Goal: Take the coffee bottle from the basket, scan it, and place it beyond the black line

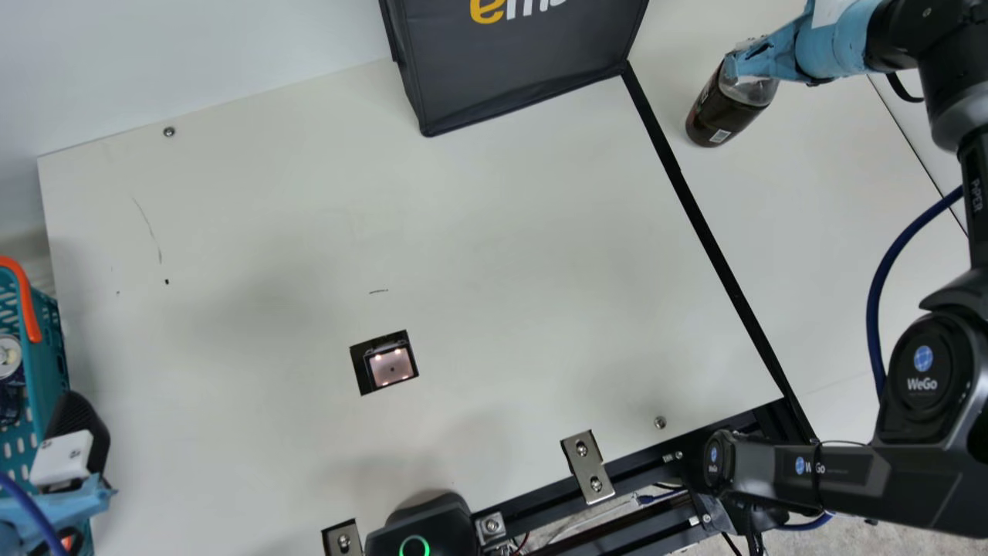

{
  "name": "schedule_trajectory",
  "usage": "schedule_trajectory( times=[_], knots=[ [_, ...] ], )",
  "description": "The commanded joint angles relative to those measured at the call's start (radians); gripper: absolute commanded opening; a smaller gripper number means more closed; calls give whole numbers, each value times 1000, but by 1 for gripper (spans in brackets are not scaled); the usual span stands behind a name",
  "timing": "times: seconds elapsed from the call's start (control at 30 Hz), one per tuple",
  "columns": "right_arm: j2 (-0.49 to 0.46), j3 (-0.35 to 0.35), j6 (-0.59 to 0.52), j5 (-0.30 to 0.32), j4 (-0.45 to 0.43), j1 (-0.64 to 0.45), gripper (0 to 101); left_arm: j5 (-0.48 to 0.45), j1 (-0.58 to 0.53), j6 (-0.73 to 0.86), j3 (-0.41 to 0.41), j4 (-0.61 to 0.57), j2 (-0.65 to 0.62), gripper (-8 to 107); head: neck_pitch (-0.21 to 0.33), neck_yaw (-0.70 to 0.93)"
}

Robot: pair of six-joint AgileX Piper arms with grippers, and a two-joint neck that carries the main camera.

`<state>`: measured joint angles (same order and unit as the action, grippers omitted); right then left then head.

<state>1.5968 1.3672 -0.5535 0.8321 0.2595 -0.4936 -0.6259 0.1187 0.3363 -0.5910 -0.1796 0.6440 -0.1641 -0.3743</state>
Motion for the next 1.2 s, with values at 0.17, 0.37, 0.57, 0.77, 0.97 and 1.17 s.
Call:
schedule_trajectory(
  times=[0.17, 0.37, 0.57, 0.77, 0.97, 1.17],
  knots=[
    [2, -1, 5, -6, -3, 12, 12, 0, 0, 0, 0, 0, 0, 90, 26, -2],
    [1, -9, 10, -14, -8, 21, 7, 0, 0, 0, 0, 0, 0, 90, 26, -2],
    [-3, -24, 19, -27, -16, 31, 9, 0, 0, 0, 0, 0, 0, 90, 26, -2],
    [-6, -40, 25, -42, -22, 39, 12, 0, 0, 0, 0, 0, 0, 90, 26, -2],
    [-7, -50, 27, -54, -27, 45, 32, 0, 0, 0, 0, 0, 0, 90, 26, -2],
    [-6, -56, 29, -63, -31, 48, 44, 0, 0, 0, 0, 0, 0, 90, 26, -2]
  ],
)
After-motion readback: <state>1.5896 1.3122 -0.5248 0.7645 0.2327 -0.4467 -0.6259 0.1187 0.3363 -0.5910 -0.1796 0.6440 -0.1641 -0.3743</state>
